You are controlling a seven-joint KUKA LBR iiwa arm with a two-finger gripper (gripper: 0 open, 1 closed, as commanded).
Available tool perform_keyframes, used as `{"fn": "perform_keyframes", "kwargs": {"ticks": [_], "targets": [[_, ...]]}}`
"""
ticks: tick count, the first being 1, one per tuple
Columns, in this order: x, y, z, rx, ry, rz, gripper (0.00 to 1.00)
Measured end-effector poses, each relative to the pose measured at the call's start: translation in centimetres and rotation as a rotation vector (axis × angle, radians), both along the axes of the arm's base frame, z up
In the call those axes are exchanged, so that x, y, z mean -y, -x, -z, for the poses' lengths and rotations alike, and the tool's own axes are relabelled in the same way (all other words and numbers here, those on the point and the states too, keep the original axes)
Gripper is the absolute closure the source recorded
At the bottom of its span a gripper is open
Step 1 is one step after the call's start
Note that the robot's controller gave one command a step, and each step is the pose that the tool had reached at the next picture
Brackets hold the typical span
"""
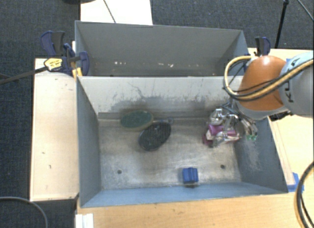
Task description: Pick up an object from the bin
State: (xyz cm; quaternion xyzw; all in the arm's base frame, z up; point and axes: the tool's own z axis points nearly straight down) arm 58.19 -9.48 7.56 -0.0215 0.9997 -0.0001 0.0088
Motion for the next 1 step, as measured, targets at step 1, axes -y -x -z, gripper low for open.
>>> {"fn": "perform_keyframes", "kwargs": {"ticks": [1], "targets": [[1.44, -0.84, -14.65, -0.007, 0.003, -0.110, 1.00]]}}
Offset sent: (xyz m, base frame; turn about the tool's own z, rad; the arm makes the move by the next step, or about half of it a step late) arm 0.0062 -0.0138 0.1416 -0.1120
